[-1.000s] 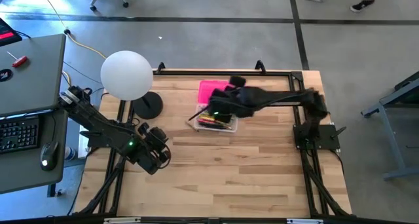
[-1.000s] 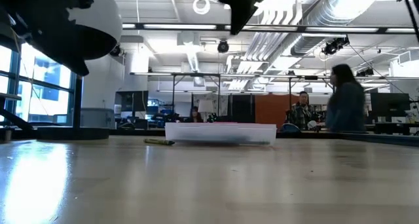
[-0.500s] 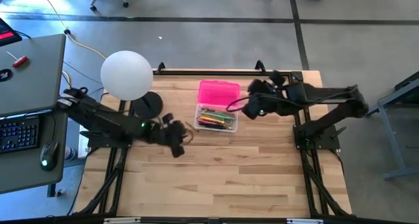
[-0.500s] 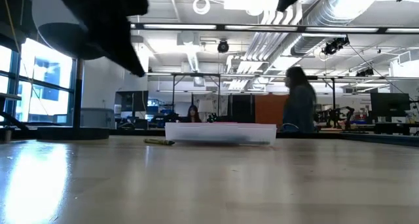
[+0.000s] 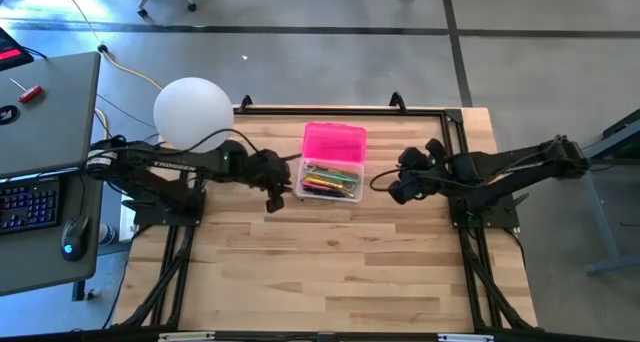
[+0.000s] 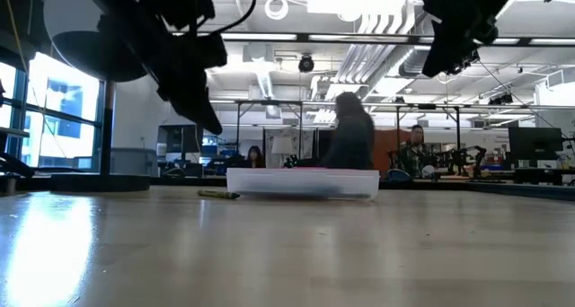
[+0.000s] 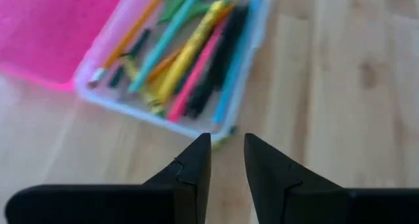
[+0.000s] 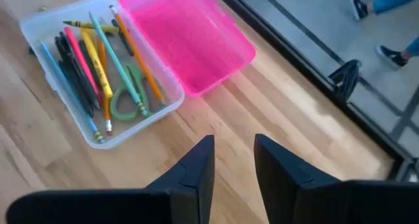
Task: Pick & place school supplies into a supply box
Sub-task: Put the green crayon into the pink supply box
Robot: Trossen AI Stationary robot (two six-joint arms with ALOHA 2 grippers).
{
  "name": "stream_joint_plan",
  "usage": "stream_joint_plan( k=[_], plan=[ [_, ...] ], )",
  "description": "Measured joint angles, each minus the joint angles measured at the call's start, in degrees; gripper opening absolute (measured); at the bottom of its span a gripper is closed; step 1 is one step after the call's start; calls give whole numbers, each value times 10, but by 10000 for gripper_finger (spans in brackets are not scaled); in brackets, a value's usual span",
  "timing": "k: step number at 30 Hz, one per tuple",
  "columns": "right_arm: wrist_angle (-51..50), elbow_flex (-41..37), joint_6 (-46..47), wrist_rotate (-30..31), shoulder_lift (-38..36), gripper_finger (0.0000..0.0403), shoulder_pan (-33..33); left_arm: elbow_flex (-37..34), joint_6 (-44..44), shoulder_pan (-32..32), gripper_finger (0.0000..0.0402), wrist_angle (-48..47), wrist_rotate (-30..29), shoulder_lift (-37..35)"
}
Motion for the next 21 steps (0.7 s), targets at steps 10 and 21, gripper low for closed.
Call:
stream_joint_plan(
  k=[10, 21],
  plan=[
    [134, -94, -43, -33, -46, 87, 0, -86, 27, 63, 122, 99, 22, 3],
    [155, -97, -45, -40, -44, 87, 0, -125, 32, 77, 122, 181, 71, 16]
  ],
)
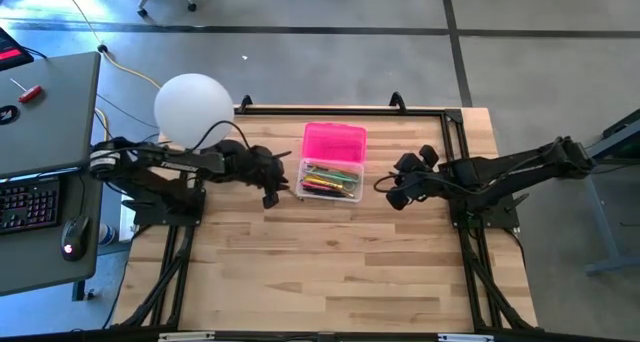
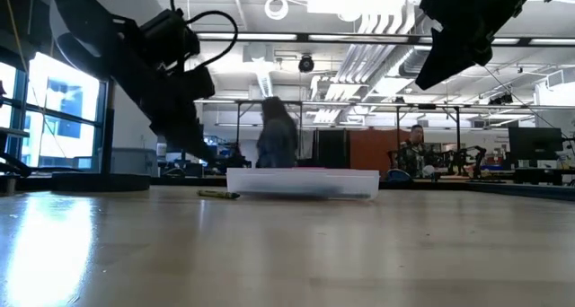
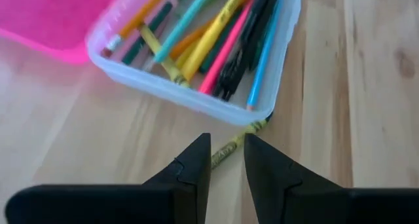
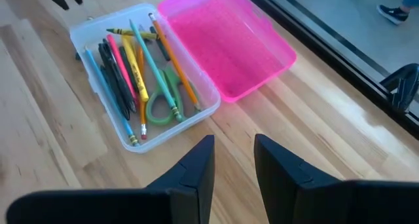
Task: Pick & place school supplies into a supply box
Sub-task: Put the green crayon into the pink supply box
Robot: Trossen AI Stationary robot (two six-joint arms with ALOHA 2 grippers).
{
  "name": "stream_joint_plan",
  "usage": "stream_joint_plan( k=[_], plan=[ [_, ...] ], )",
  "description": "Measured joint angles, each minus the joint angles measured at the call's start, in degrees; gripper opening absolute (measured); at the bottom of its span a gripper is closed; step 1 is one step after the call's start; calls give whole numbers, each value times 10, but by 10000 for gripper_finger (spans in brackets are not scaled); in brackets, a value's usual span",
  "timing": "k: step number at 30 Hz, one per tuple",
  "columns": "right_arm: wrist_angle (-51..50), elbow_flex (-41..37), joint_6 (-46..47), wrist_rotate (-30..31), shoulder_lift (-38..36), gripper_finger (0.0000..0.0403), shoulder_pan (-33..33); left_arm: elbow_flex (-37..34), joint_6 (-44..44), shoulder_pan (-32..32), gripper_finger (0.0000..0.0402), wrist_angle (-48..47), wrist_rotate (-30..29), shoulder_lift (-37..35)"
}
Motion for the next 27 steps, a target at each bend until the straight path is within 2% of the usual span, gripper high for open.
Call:
stream_joint_plan(
  k=[6, 12, 16, 19, 23, 27],
  plan=[
    [2, 0, 0, -7, 0, 87, 0, 0, 14, 0, 122, 21, 31, 60],
    [4, 0, 0, -21, 0, 87, 0, 1, 34, 0, 122, 72, 11, 116],
    [4, 0, -1, -21, 0, 87, 0, 1, 43, 0, 122, 97, 9, 133],
    [4, 0, -14, -21, 0, 87, 0, 1, 41, 0, 122, 96, 29, 138],
    [4, 0, -24, -20, 0, 87, -1, 2, 7, -1, 122, 90, 70, 139],
    [4, 0, -25, -20, 0, 87, -1, 1, -19, -18, 122, 89, 73, 139]
  ],
)
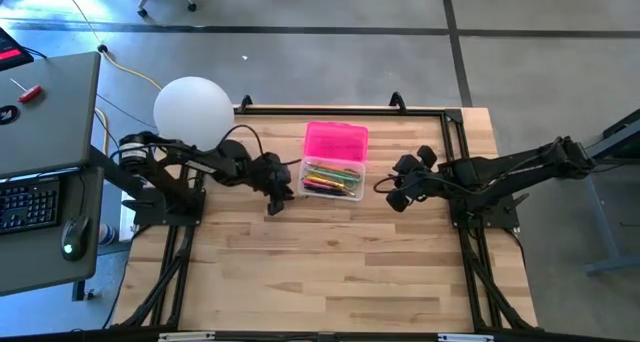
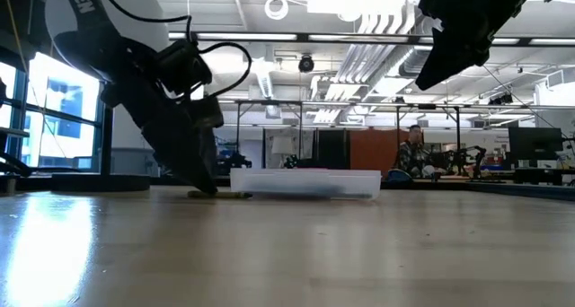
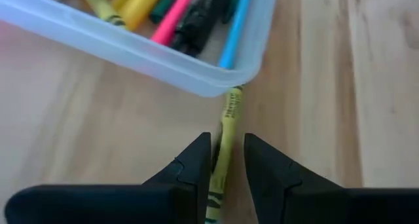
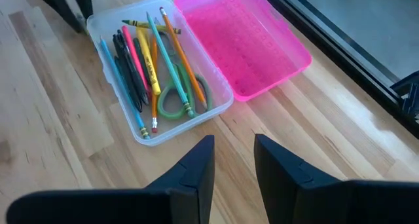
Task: Pick & place school supplies into a supply box
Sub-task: Put the green crayon into the pink supply box
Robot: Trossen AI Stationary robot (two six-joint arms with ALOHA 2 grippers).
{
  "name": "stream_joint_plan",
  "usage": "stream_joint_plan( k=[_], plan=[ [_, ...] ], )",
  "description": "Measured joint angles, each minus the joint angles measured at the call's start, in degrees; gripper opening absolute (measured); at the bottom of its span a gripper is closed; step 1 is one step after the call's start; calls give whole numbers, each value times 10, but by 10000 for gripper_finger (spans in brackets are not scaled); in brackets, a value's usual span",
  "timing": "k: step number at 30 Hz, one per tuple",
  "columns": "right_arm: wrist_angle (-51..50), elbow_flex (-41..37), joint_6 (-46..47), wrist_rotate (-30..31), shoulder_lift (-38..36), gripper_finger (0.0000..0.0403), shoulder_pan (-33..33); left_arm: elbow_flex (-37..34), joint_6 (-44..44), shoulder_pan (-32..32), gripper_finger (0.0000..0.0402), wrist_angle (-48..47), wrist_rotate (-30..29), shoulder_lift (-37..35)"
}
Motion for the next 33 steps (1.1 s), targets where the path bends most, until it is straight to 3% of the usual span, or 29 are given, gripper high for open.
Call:
stream_joint_plan(
  k=[5, 19, 33],
  plan=[
    [0, 0, 0, 0, 0, 87, 0, 0, -36, -47, 122, 1, -21, 0],
    [0, 0, 0, -1, 0, 87, 0, -1, -206, -206, 122, 2, -254, 0],
    [0, 0, 0, -1, 0, 87, 0, -2, -321, -284, 122, -2, -348, 1]
  ],
)
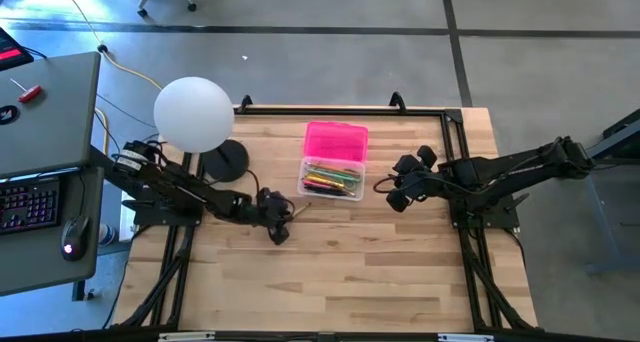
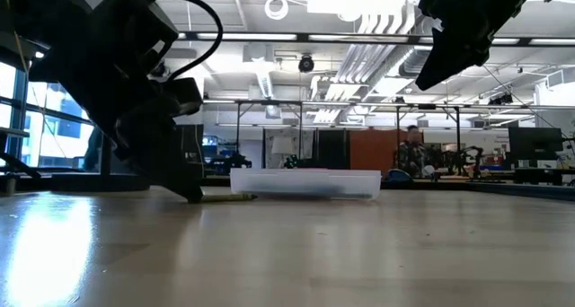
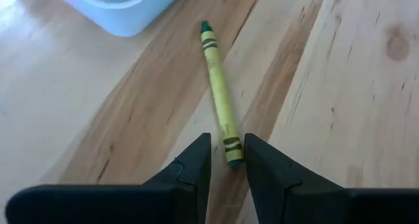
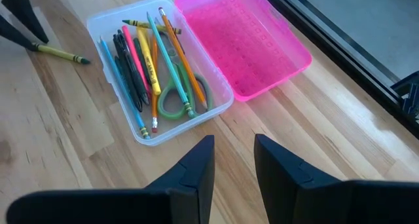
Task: Pick & place school supplies into a supply box
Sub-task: Put the green crayon into the pink supply box
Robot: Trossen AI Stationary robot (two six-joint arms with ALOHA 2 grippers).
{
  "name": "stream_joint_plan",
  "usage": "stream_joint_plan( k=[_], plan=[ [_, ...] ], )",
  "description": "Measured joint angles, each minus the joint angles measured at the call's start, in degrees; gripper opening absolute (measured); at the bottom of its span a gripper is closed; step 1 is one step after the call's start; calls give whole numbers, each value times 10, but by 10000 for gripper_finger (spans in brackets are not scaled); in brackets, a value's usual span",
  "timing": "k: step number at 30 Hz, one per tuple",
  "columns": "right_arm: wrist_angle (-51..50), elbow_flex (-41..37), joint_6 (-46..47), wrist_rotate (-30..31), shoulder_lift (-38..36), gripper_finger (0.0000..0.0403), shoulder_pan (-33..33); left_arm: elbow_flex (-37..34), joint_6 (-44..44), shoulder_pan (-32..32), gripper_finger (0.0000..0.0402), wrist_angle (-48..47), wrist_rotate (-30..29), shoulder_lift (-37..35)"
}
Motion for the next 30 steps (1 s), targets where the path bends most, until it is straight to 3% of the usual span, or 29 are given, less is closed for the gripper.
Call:
stream_joint_plan(
  k=[7, 20, 26, 30],
  plan=[
    [0, 0, 0, 0, 0, 87, 0, 0, -97, 1, 122, 3, 5, 0],
    [0, 0, -1, 0, 0, 87, 0, 3, -186, 1, 122, 13, -8, 40],
    [0, 0, -3, 0, 0, 87, 0, 2, -180, 0, 122, 45, -35, 54],
    [4, 0, -4, 0, 0, 87, 0, 10, -109, 0, 122, 52, -54, 55]
  ],
)
